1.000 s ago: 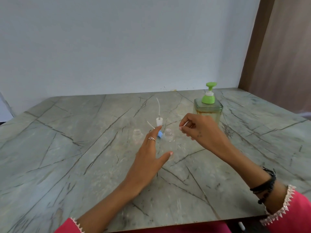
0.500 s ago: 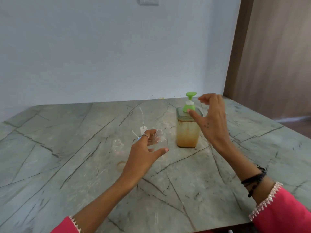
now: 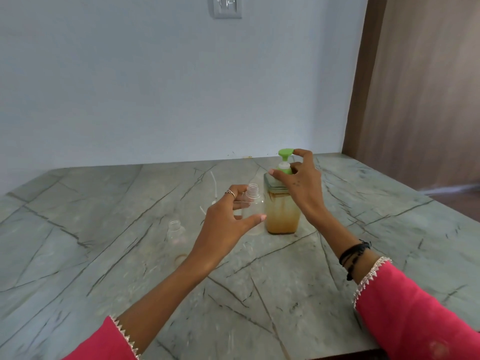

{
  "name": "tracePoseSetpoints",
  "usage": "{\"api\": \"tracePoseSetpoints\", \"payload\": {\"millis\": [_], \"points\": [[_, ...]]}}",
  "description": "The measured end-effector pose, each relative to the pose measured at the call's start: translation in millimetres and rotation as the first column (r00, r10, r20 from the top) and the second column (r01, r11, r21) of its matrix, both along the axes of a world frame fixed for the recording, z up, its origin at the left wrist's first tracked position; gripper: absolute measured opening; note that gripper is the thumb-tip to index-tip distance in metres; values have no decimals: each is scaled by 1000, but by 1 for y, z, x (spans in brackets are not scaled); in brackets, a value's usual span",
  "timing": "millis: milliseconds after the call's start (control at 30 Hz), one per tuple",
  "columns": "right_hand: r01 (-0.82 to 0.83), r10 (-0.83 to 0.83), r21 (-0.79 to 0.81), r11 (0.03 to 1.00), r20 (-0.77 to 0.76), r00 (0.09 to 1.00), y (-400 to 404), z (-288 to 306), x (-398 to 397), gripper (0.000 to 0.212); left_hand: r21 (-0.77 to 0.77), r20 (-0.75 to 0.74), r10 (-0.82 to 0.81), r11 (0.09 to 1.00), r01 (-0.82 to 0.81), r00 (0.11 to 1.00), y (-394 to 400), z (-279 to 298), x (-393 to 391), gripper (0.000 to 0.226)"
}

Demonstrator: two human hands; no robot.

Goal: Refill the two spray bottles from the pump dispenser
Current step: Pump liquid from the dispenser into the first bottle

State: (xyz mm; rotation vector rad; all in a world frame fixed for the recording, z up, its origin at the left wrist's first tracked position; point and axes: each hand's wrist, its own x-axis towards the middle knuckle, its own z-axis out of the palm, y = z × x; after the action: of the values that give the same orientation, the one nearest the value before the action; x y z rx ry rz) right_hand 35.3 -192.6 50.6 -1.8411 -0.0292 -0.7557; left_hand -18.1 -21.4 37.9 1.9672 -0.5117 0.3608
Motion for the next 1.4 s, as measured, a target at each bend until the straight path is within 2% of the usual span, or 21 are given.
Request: {"api": "tracePoseSetpoints", "payload": {"millis": [133, 267, 400, 467, 567, 667, 700, 767, 833, 900, 1033, 1167, 1233, 1333, 1400], "points": [[-80, 80, -10, 997, 43, 996, -2, 2, -10, 54, 0, -2, -5, 1000, 5, 1000, 3, 2, -2, 49], [-213, 213, -1, 977, -19, 977, -9, 5, -23, 56, 10, 1, 3, 1000, -3, 1000, 9, 5, -2, 51], [-472, 465, -32, 881, -121, 877, -23, 15, -34, 56, -7, 2, 12, 1000, -12, 1000, 14, 8, -3, 48], [-557, 539, -64, 828, -183, 822, -30, 22, -39, 58, -13, 9, 23, 1000, -23, 1000, 16, 8, -3, 49], [-509, 461, -199, 837, -241, 854, -32, 26, -43, 61, -5, 9, 35, 999, -35, 999, 18, 11, -2, 48], [-265, 214, -386, 883, -170, 962, -20, 22, -48, 67, 12, 11, 50, 999, -50, 999, 18, 12, 0, 48], [-200, 167, -404, 893, -116, 979, -16, 18, -50, 69, 17, 11, 51, 999, -51, 999, 17, 12, 0, 49], [-147, 140, -310, 940, -44, 989, -13, 12, -52, 66, 23, 16, 43, 999, -44, 999, 15, 13, 1, 49], [-178, 176, -187, 966, -29, 984, -16, 10, -52, 68, 29, 20, 27, 999, -28, 999, 12, 14, -1, 47], [-292, 288, -111, 950, -58, 956, -23, 14, -52, 75, 30, 23, 8, 1000, -8, 1000, 9, 15, -2, 46], [-545, 540, 8, 839, -145, 829, -37, 24, -49, 82, 33, 31, 4, 999, -5, 1000, 5, 14, -3, 46], [-641, 637, 40, 767, -178, 750, -45, 23, -46, 75, 28, 39, 24, 999, -25, 999, 5, 15, -1, 47], [-621, 619, 37, 783, -156, 770, -42, 19, -46, 66, 23, 29, 27, 999, -28, 999, 5, 14, 0, 49], [-488, 481, -17, 872, -145, 865, -32, 12, -43, 68, 18, 17, 22, 1000, -22, 1000, 4, 11, 1, 51], [-432, 424, -33, 901, -137, 895, -27, 11, -42, 67, 9, 16, 20, 1000, -20, 1000, 3, 11, 2, 50]]}}
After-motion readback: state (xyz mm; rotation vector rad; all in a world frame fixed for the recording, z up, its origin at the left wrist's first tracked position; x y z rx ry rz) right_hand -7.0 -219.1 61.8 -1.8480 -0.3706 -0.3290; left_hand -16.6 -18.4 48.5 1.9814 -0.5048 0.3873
